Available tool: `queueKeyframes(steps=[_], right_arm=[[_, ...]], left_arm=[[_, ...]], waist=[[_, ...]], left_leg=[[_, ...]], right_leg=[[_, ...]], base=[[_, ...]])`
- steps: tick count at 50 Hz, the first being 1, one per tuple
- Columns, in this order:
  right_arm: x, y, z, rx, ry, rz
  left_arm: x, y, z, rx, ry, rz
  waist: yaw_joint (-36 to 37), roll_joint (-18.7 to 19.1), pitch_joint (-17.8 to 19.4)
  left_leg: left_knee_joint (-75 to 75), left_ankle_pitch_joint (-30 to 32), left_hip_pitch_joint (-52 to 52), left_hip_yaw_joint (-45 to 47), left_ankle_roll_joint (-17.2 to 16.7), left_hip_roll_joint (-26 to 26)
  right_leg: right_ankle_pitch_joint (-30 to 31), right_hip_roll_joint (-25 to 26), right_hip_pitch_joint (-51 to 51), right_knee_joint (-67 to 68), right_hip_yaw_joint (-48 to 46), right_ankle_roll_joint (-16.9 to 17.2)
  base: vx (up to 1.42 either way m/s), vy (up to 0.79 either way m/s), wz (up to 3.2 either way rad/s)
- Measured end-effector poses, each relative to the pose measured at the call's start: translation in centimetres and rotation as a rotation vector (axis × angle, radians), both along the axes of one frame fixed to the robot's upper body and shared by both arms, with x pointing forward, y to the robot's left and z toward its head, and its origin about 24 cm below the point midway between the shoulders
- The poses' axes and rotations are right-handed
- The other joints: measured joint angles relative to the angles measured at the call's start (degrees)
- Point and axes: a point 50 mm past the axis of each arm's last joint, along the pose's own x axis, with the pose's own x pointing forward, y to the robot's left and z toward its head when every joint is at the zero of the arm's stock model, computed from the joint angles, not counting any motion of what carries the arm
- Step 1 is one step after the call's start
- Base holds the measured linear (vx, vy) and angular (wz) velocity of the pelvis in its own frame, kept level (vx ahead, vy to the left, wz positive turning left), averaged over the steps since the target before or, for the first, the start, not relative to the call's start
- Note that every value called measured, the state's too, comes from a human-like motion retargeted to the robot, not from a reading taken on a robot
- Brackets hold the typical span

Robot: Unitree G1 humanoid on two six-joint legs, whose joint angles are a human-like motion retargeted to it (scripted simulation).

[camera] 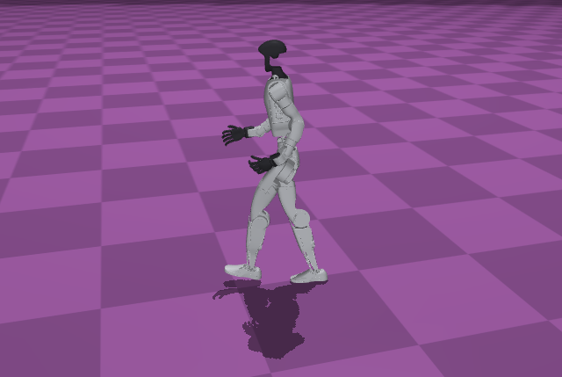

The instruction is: Walk run

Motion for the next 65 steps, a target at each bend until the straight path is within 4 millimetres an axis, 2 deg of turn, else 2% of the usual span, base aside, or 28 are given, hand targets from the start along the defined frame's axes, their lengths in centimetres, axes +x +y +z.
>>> queueKeyframes(steps=[3,6,8,10,13,15,17,20,24,27,30,32,33,34,37,39,41,43,46,50,52,53,55,56,59,61,63,65], right_arm=[[0.3,-1.1,0.7,-0.012,-0.033,-0.046],[-0.4,-1.7,-0.3,-0.001,0.011,-0.09],[-1.6,-1.9,-2.1,0.0,0.094,-0.105],[-3.4,-1.7,-4.4,-0.012,0.21,-0.106],[-6.7,-1.3,-7.6,-0.038,0.379,-0.13],[-8.8,-1.4,-9.1,-0.061,0.469,-0.155],[-11.6,-2.1,-10.3,-0.081,0.551,-0.212],[-16.4,-2.5,-11.5,-0.018,0.665,-0.309],[-20.8,-2.3,-11.4,0.058,0.705,-0.408],[-22.1,-2.9,-10.6,0.043,0.657,-0.506],[-21.2,-3.3,-9.7,0.001,0.569,-0.578],[-19.1,-3.8,-9.0,-0.038,0.494,-0.596],[-17.9,-4.0,-8.6,-0.059,0.456,-0.6],[-16.5,-4.2,-8.1,-0.075,0.411,-0.596],[-11.0,-4.6,-5.7,-0.059,0.247,-0.554],[-6.5,-5.5,-3.0,0.006,0.1,-0.538],[-3.4,-5.6,0.0,0.045,-0.04,-0.48],[-1.8,-5.7,2.8,0.046,-0.174,-0.443],[-1.7,-6.5,4.6,-0.052,-0.248,-0.4],[-5.5,-8.1,1.2,-0.257,-0.034,-0.396],[-7.6,-7.8,-1.3,-0.289,0.089,-0.414],[-8.3,-7.1,-2.5,-0.277,0.142,-0.42],[-9.3,-5.1,-4.9,-0.224,0.234,-0.396],[-10.8,-4.5,-6.4,-0.214,0.318,-0.383],[-18.0,-3.2,-10.6,-0.153,0.638,-0.377],[-22.2,-2.7,-11.4,-0.043,0.763,-0.401],[-25.3,-2.5,-11.4,0.052,0.821,-0.448],[-27.1,-3.1,-11.0,0.088,0.815,-0.537]], left_arm=[[1.0,0.1,0.5,0.017,-0.038,-0.01],[2.2,-0.1,1.0,0.042,-0.076,-0.032],[3.0,-0.5,1.0,0.054,-0.088,-0.047],[4.3,-0.8,1.2,0.055,-0.108,-0.054],[7.2,-1.3,2.2,0.043,-0.18,-0.112],[9.7,-1.5,3.5,0.035,-0.255,-0.169],[12.3,-2.3,5.0,-0.003,-0.334,-0.236],[14.9,-3.2,7.0,-0.042,-0.428,-0.328],[15.7,-3.4,7.7,-0.075,-0.451,-0.358],[14.1,-2.9,6.4,-0.098,-0.403,-0.314],[11.5,-2.4,4.6,-0.108,-0.326,-0.225],[9.9,-2.0,3.6,-0.095,-0.277,-0.167],[9.1,-1.9,3.3,-0.081,-0.258,-0.153],[8.2,-1.4,3.0,-0.053,-0.241,-0.154],[4.6,1.2,2.3,0.049,-0.168,-0.221],[2.8,2.4,1.9,0.069,-0.108,-0.292],[0.6,3.3,1.4,0.071,-0.04,-0.293],[-1.0,3.9,1.6,0.092,-0.019,-0.281],[-1.4,4.4,2.1,0.159,-0.036,-0.284],[0.8,3.8,2.3,0.224,-0.082,-0.337],[3.0,3.1,2.7,0.227,-0.135,-0.36],[4.3,2.9,3.2,0.227,-0.17,-0.369],[7.0,2.9,4.9,0.235,-0.268,-0.379],[7.7,2.5,5.7,0.234,-0.32,-0.391],[10.7,1.9,7.9,0.266,-0.472,-0.381],[12.4,0.8,8.6,0.256,-0.527,-0.402],[12.7,-0.3,8.5,0.201,-0.53,-0.399],[12.2,-0.7,7.8,0.111,-0.495,-0.355]], waist=[[2.42,-0.23,1.34],[4.05,-3.21,1.46],[3.43,-5.4,0.6],[2.85,-7.29,0.09],[-1.44,-5.67,0.9],[-2.76,-1.71,1.05],[-2.25,0.85,1.77],[-2.94,1.84,2.1],[-7.97,2.17,1.31],[-14.76,5.55,-0.36],[-19.32,8.51,-1.3],[-18.24,9.09,-1.86],[-16.61,9.22,-1.9],[-14.52,9.24,-1.67],[-12.09,7.04,-1.98],[-7.33,4.7,-3.05],[-4.32,3.42,-5.09],[-1.52,3.32,-5.71],[6.14,-0.3,-5.63],[13.89,-2.71,-2.83],[12.96,-2.43,0.72],[10.74,-1.86,2.74],[3.63,1.75,3.99],[1.14,0.82,4.18],[-0.39,1.58,1.48],[-0.77,1.94,-1.8],[-4.05,1.43,-3.92],[-9.01,2.29,-5.44]], left_leg=[[-4.62,1.29,-1.8,3.34,-0.19,0.47],[-3.59,5.02,-1.37,6.25,8.42,-0.4],[-0.48,1.9,-0.15,7.46,11.23,-0.95],[4.11,-3.01,-1.07,7.0,12.14,-1.18],[11.92,-12.7,1.45,0.78,11.46,-0.52],[15.25,-18.39,3.55,-3.52,11.16,2.26],[17.08,-22.56,6.6,-4.08,11.11,3.38],[14.1,-24.83,13.8,-5.04,10.6,2.61],[3.86,-20.1,25.66,-7.96,10.78,-1.09],[-4.81,-5.73,34.61,-10.79,7.36,-0.01],[-6.75,16.32,39.8,-5.74,3.45,4.11],[-3.26,28.61,40.74,-5.57,-0.09,4.23],[1.37,32.26,40.07,-4.05,-0.56,4.56],[8.47,33.48,38.52,-2.77,0.81,4.47],[28.64,26.69,31.13,-5.19,6.41,-1.88],[44.19,14.36,19.97,1.13,9.11,1.62],[51.0,4.2,9.62,5.62,13.92,5.48],[49.57,-1.26,1.01,5.47,14.62,6.84],[34.56,-3.24,-7.39,4.22,8.78,5.36],[2.55,-4.65,-6.19,-0.57,0.16,6.62],[-4.55,-6.63,-1.63,-2.0,-3.55,7.2],[-4.87,-4.06,0.8,-3.45,-4.38,6.78],[2.43,-2.24,3.67,-8.69,1.75,5.78],[9.58,-6.12,3.33,-11.48,1.32,4.65],[19.76,-16.36,6.43,-8.16,1.84,7.74],[18.01,-20.26,11.37,-7.2,2.75,6.82],[12.63,-18.08,17.63,-7.26,3.13,4.92],[4.67,-7.72,25.81,-9.14,1.48,3.32]], right_leg=[[1.37,1.94,3.0,0.21,1.57,-0.02],[10.23,-0.05,4.4,1.57,-0.88,4.17],[20.77,-2.76,4.05,4.08,-6.03,9.3],[33.18,-4.68,2.58,9.24,-7.9,18.03],[44.34,-2.71,-4.66,29.05,-14.07,27.75],[44.09,3.64,-10.45,35.6,-12.47,28.38],[31.48,-0.48,-18.11,46.61,-15.0,25.37],[17.25,-8.86,-29.62,54.12,-20.26,14.97],[9.61,-18.53,-39.66,44.27,-25.95,11.06],[6.58,-20.76,-44.14,30.18,-30.52,12.73],[3.83,-18.05,-44.72,16.17,-27.03,17.39],[7.01,-17.11,-42.57,13.98,-29.24,10.43],[6.78,-15.58,-40.79,14.9,-29.8,5.21],[4.36,-14.06,-38.49,17.03,-28.15,3.19],[-5.87,-10.22,-34.42,25.24,-13.54,5.33],[-10.08,-13.66,-30.16,27.17,-15.02,6.03],[-12.58,-11.49,-24.81,25.11,-12.65,5.28],[-11.1,-9.95,-18.16,20.43,-12.89,5.25],[5.01,-8.13,-7.56,11.38,-12.13,6.25],[38.81,-7.62,5.58,6.14,-12.82,10.89],[44.77,-7.54,8.11,15.55,-13.34,15.61],[44.77,-4.96,7.59,23.94,-12.07,16.92],[44.75,6.87,4.9,29.65,-10.95,19.88],[39.96,6.1,0.66,38.6,-15.82,19.74],[23.4,0.36,-14.09,59.54,-22.11,17.86],[15.11,-5.43,-24.35,61.52,-25.55,15.23],[9.5,-11.97,-33.18,57.33,-28.29,14.27],[6.31,-18.79,-38.88,48.52,-33.31,13.28]], base=[[0.85,-0.38,-0.82],[1.25,-0.45,-0.44],[1.32,-0.45,0.12],[1.35,-0.52,0.21],[1.06,-0.62,1.01],[1.28,-0.59,0.57],[1.14,-0.31,-0.11],[1.23,-0.53,0.3],[1.52,-0.79,0.71],[1.39,-0.72,1.18],[1.37,-0.79,0.3],[1.36,-0.68,-1.07],[1.59,-0.79,-1.78],[1.77,-0.9,-2.22],[1.74,-0.9,-1.11],[1.66,-0.73,-1.24],[1.87,-0.66,-1.4],[1.95,-0.63,-1.07],[2.02,-0.73,-1.45],[1.96,-0.6,-0.89],[1.79,-0.68,0.37],[1.99,-0.83,1.29],[2.04,-0.93,1.79],[2.03,-0.83,1.25],[1.99,-0.74,-0.52],[1.77,-0.9,-0.45],[1.78,-1.18,0.24],[1.76,-1.25,0.48]])
